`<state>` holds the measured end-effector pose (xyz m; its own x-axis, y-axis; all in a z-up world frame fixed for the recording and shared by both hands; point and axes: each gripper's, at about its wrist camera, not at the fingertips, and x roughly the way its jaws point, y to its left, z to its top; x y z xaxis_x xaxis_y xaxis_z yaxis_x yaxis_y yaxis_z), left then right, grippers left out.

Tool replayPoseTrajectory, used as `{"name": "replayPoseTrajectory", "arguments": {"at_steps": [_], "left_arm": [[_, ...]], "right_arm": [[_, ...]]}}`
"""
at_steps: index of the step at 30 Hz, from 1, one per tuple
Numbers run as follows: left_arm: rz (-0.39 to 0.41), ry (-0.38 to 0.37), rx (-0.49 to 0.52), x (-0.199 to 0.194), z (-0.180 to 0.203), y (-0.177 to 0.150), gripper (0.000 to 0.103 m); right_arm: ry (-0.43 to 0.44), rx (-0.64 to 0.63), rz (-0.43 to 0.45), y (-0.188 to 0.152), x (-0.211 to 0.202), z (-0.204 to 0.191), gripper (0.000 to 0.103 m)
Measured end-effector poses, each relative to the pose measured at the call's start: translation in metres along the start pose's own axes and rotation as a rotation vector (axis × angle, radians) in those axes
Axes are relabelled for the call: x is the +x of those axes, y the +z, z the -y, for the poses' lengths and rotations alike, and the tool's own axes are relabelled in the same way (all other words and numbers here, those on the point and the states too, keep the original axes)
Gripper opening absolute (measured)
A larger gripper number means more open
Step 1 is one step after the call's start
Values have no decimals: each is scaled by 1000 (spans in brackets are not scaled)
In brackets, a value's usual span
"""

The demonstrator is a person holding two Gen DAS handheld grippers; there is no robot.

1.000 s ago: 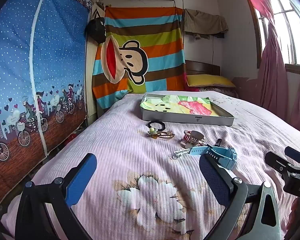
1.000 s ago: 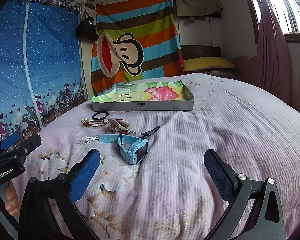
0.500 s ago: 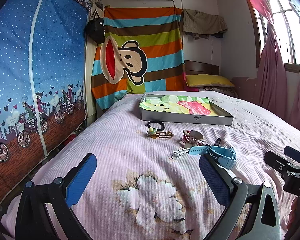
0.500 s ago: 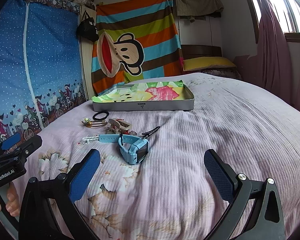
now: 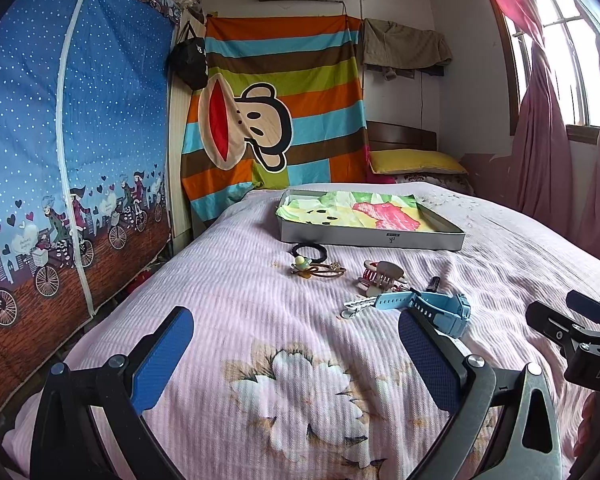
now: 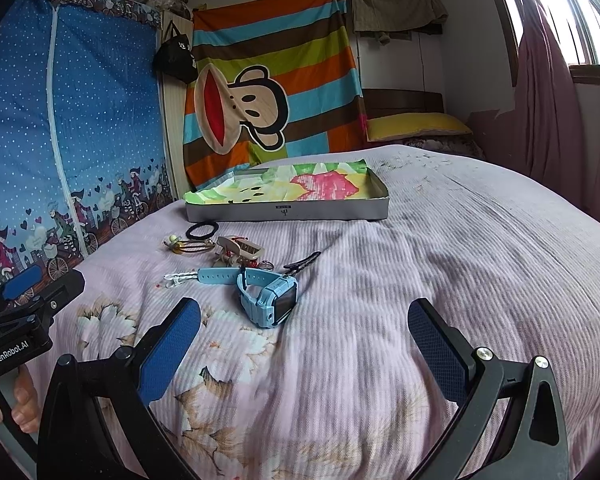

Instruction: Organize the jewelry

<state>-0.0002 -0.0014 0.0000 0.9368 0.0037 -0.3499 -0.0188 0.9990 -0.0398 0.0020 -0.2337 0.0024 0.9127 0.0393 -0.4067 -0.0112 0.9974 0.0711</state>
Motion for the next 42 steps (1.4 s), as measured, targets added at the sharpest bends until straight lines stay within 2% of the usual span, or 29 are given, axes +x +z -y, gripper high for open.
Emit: {"name": "replayPoseTrajectory", "arguments": {"at_steps": [34,42], "left_arm": [[3,0,2,0,0,0,103],[4,1,4,4,10,0,103]], "right_arm": [[2,4,0,0,1,1,102],[3,4,1,0,1,1,102]]}}
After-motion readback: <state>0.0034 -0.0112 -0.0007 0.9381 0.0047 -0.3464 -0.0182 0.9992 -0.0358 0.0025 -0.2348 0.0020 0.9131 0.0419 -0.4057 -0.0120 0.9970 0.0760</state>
